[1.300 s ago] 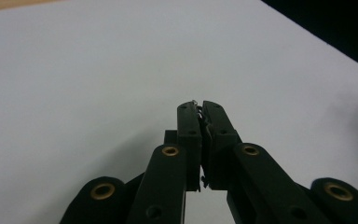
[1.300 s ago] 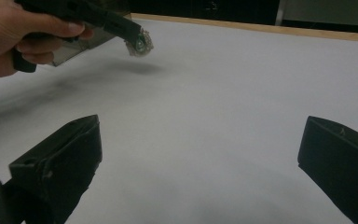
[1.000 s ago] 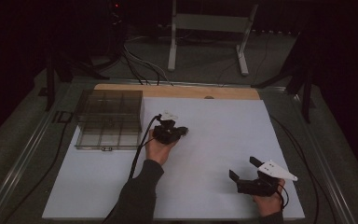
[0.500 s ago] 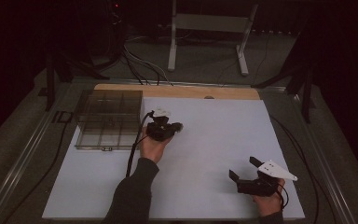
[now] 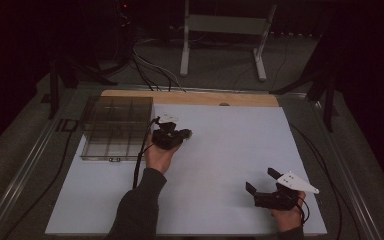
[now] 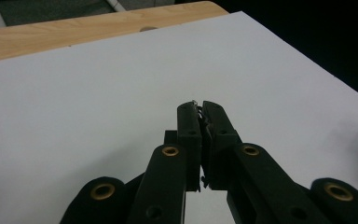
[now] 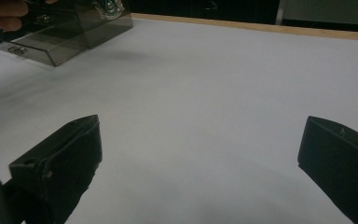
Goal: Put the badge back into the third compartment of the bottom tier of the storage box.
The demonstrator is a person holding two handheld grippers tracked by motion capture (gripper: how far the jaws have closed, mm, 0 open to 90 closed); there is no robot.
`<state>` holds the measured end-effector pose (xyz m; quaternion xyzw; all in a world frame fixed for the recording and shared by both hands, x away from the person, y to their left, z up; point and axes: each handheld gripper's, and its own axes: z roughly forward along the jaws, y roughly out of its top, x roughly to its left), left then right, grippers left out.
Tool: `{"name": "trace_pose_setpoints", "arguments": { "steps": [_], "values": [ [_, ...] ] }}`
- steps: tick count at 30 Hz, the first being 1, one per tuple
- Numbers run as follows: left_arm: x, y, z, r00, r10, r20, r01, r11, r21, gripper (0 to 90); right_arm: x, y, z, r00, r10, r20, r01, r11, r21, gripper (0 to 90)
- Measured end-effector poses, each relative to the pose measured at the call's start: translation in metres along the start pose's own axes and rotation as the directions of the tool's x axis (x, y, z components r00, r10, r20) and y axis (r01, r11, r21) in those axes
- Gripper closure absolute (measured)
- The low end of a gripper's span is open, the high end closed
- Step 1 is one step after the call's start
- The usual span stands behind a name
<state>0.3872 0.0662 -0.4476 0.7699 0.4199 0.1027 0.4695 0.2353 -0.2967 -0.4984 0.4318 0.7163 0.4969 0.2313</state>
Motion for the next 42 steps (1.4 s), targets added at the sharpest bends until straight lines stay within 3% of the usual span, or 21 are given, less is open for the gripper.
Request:
{"name": "trace_pose_setpoints", "arguments": {
  "steps": [42],
  "values": [
    [0.020,0.002,-0.043,0.9981,-0.016,-0.060,0.014,0.9994,-0.033,88.0,-0.001,0.000,0.000,1.0000,0.002,0.003,-0.002,1.000,-0.002,0.2]
  ]
}}
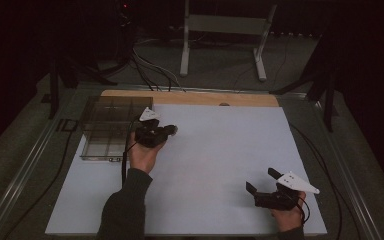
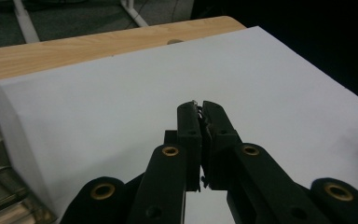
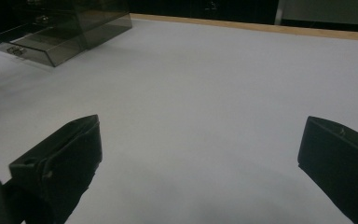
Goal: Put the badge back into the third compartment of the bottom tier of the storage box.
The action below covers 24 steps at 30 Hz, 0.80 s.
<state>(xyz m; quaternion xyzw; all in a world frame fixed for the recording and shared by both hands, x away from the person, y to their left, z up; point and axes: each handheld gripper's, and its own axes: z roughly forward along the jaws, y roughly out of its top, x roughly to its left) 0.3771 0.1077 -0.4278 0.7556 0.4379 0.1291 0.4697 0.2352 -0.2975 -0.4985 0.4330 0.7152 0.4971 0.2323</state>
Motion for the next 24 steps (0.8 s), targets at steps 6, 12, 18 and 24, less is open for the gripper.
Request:
{"name": "trace_pose_setpoints", "arguments": {
  "steps": [6,12,18,24],
  "values": [
    [0.007,-0.004,-0.010,0.9998,-0.011,-0.014,0.011,0.9999,-0.007,88.0,0.000,0.000,0.000,1.0000,0.001,0.001,-0.001,1.000,0.000,0.2],
    [0.013,-0.009,-0.016,0.9994,-0.028,-0.021,0.027,0.9996,-0.010,88.0,0.000,0.000,0.000,1.0000,0.002,0.004,-0.002,1.000,0.000,0.2],
    [0.018,-0.012,-0.023,0.9990,-0.023,-0.039,0.023,0.9997,-0.009,88.0,0.000,0.000,0.000,1.0000,0.002,0.003,-0.002,1.000,0.000,0.2],
    [0.025,-0.018,-0.029,0.9980,-0.029,-0.057,0.029,0.9996,0.001,88.0,0.000,0.000,0.000,1.0000,0.002,0.003,-0.002,1.000,-0.001,0.2]
  ]
}}
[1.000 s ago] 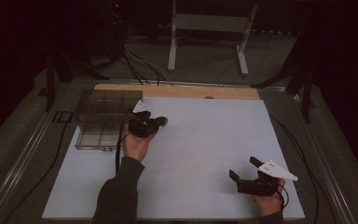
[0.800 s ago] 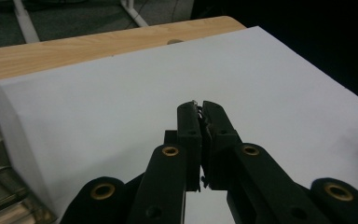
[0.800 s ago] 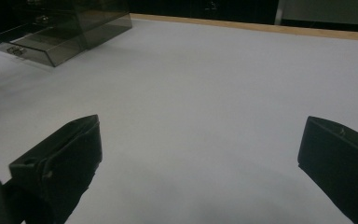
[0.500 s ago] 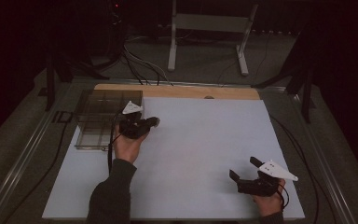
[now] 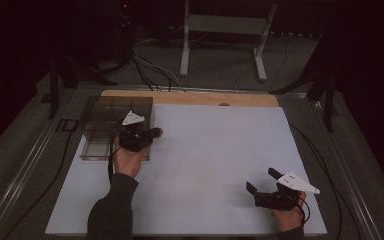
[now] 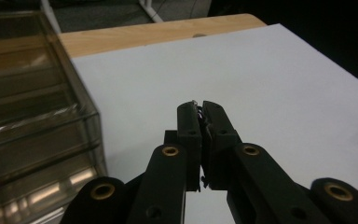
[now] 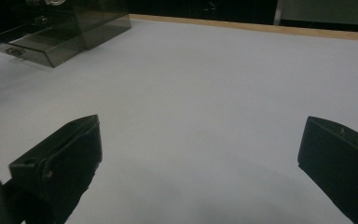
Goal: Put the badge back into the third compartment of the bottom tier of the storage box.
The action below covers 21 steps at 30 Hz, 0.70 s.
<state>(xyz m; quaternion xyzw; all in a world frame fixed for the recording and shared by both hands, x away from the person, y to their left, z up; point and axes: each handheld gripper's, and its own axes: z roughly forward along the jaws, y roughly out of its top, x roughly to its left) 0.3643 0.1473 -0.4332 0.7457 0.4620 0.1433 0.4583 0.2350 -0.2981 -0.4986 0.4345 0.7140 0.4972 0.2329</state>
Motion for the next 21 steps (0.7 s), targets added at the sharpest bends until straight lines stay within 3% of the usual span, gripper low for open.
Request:
{"name": "trace_pose_setpoints", "arguments": {
  "steps": [21],
  "values": [
    [0.024,-0.024,-0.011,0.9978,-0.044,-0.049,0.045,0.9989,0.010,88.0,0.000,0.000,0.001,1.0000,-0.001,0.002,0.001,1.000,0.003,0.2]
  ]
}}
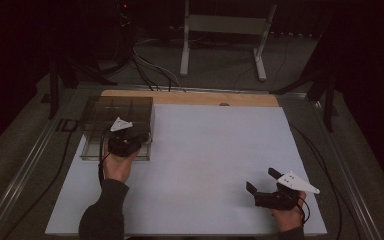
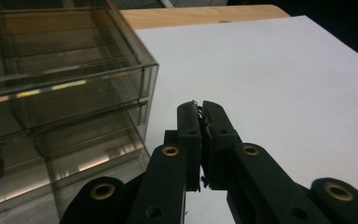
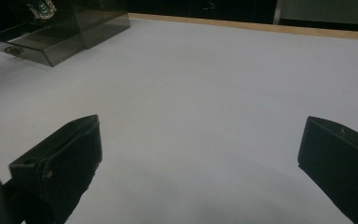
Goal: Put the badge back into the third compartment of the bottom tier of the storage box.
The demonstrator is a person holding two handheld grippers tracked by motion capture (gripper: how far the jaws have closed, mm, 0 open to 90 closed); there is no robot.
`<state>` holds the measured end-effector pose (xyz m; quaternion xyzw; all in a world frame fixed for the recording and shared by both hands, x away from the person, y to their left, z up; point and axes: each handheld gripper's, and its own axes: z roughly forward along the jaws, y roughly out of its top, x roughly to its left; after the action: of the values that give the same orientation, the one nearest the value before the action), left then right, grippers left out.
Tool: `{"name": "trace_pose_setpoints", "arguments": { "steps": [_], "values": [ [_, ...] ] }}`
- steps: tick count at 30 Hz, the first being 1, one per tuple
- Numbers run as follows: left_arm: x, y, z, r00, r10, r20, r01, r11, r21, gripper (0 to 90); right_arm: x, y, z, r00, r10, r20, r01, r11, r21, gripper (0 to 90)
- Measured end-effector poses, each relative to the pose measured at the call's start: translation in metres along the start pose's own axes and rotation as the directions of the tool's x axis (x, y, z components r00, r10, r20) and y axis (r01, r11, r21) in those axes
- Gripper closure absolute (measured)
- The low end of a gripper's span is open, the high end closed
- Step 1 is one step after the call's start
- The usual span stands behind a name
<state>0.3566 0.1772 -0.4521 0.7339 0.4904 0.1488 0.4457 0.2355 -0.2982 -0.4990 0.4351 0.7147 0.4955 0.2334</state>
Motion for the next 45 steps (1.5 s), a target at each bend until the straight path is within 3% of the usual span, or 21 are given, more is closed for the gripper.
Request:
{"name": "trace_pose_setpoints", "arguments": {
  "steps": [18,36,45],
  "values": [
    [0.013,-0.013,-0.004,0.9993,-0.015,-0.034,0.015,0.9999,0.001,88.0,0.000,0.000,0.001,1.0000,-0.001,0.000,0.001,1.000,0.001,0.2],
    [0.026,-0.029,0.004,0.9964,-0.055,-0.065,0.056,0.9981,0.025,87.9,0.001,0.000,0.001,1.0000,-0.005,-0.001,0.005,1.000,0.007,0.2],
    [0.028,-0.031,0.006,0.9962,-0.052,-0.070,0.054,0.9982,0.026,87.9,0.001,0.000,0.002,1.0000,-0.007,-0.002,0.007,1.000,0.008,0.2]
  ]
}}
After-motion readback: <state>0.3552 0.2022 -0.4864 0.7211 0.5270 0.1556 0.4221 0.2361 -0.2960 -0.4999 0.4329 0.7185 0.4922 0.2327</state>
